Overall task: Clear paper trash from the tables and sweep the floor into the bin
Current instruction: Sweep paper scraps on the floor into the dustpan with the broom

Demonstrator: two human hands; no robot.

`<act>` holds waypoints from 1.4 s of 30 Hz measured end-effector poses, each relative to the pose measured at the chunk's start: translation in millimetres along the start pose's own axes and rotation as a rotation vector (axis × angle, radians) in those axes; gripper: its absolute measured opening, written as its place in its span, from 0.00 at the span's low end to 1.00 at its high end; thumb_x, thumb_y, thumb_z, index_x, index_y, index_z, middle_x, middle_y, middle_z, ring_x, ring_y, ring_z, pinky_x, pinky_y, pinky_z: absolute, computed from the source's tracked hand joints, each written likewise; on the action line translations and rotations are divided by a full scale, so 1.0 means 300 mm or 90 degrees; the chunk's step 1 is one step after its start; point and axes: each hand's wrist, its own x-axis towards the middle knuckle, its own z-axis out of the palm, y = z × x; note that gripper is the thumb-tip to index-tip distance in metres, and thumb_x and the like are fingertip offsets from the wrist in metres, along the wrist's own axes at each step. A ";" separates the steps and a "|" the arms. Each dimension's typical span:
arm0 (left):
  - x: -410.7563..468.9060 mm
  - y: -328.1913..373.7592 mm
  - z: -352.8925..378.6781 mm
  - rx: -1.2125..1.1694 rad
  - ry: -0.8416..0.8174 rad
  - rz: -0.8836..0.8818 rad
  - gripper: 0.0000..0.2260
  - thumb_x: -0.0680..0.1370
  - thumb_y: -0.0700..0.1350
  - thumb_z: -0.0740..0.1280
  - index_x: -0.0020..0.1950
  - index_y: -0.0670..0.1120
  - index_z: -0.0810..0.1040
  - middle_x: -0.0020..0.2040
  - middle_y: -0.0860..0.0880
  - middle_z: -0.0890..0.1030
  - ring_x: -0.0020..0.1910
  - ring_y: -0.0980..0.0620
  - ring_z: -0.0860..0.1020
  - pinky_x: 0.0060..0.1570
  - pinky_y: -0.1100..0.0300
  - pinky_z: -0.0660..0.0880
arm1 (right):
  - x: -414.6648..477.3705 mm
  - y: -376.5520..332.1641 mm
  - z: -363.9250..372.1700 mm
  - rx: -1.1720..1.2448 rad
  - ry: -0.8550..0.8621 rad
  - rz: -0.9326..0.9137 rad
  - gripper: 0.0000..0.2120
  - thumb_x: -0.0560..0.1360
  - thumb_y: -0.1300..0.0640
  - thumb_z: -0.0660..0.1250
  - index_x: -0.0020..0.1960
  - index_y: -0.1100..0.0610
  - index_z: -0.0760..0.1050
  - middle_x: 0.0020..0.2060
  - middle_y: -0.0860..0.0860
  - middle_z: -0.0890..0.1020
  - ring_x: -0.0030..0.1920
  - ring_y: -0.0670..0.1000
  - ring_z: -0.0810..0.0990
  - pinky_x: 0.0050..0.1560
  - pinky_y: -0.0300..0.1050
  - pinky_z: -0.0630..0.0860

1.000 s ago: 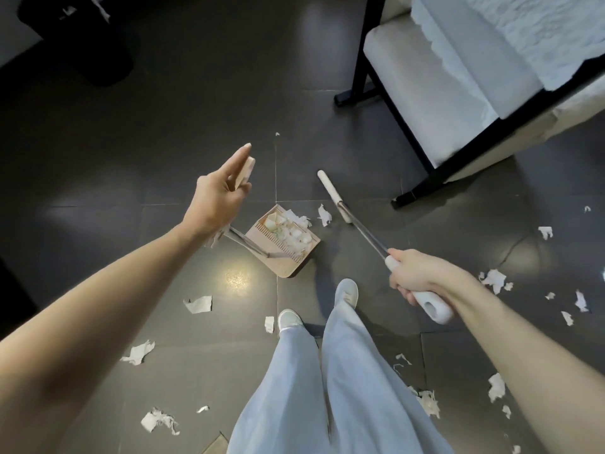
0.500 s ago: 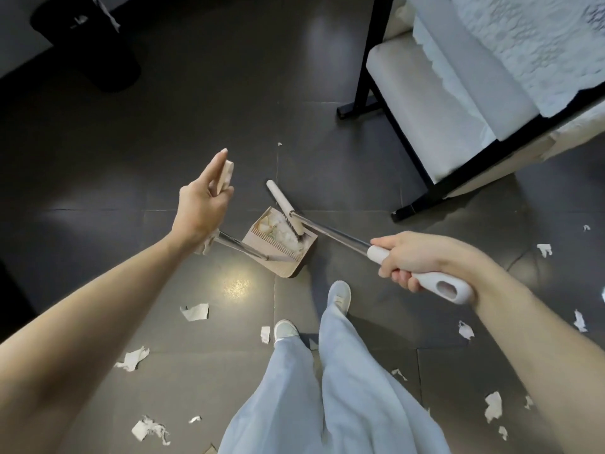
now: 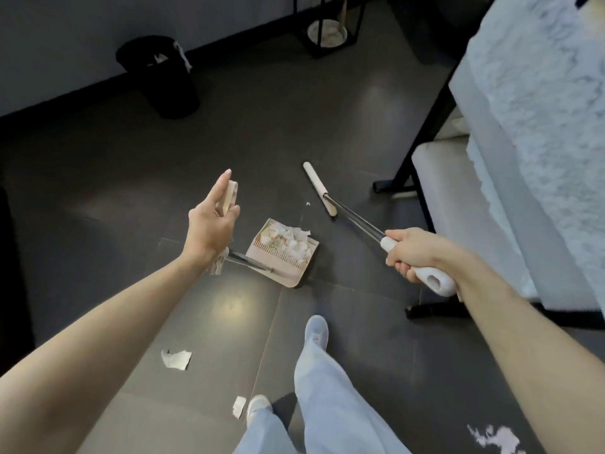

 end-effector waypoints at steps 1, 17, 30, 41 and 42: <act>0.034 0.016 0.021 -0.003 0.009 -0.006 0.27 0.79 0.39 0.64 0.72 0.64 0.65 0.51 0.52 0.79 0.25 0.59 0.71 0.34 0.59 0.78 | 0.051 -0.040 -0.012 -0.026 0.002 -0.009 0.33 0.76 0.69 0.59 0.76 0.47 0.59 0.29 0.53 0.72 0.18 0.44 0.67 0.20 0.34 0.66; 0.322 0.118 0.096 0.055 -0.010 -0.067 0.26 0.79 0.42 0.62 0.68 0.70 0.63 0.51 0.46 0.78 0.24 0.56 0.76 0.22 0.62 0.73 | 0.304 -0.141 -0.074 -0.184 -0.172 0.137 0.36 0.75 0.69 0.57 0.76 0.41 0.56 0.25 0.51 0.72 0.23 0.46 0.64 0.26 0.36 0.65; 0.335 0.153 -0.151 0.030 0.111 -0.035 0.22 0.78 0.40 0.65 0.61 0.67 0.70 0.50 0.45 0.79 0.26 0.52 0.74 0.23 0.62 0.75 | 0.077 -0.370 -0.181 -0.205 -0.199 0.059 0.35 0.75 0.70 0.61 0.75 0.42 0.59 0.21 0.49 0.70 0.20 0.44 0.65 0.20 0.34 0.65; 0.576 0.243 -0.659 -0.042 0.263 0.096 0.21 0.78 0.39 0.65 0.61 0.64 0.70 0.42 0.53 0.77 0.25 0.60 0.75 0.21 0.66 0.71 | -0.002 -0.984 -0.104 -0.119 -0.127 -0.099 0.33 0.77 0.69 0.61 0.74 0.41 0.60 0.22 0.49 0.67 0.19 0.43 0.63 0.17 0.32 0.61; 0.614 0.245 -0.718 -0.044 0.273 0.108 0.20 0.78 0.39 0.65 0.61 0.64 0.70 0.41 0.52 0.77 0.25 0.60 0.74 0.21 0.66 0.71 | -0.008 -1.048 -0.078 -0.105 -0.121 -0.115 0.33 0.77 0.69 0.61 0.74 0.41 0.60 0.22 0.49 0.67 0.19 0.43 0.63 0.16 0.33 0.61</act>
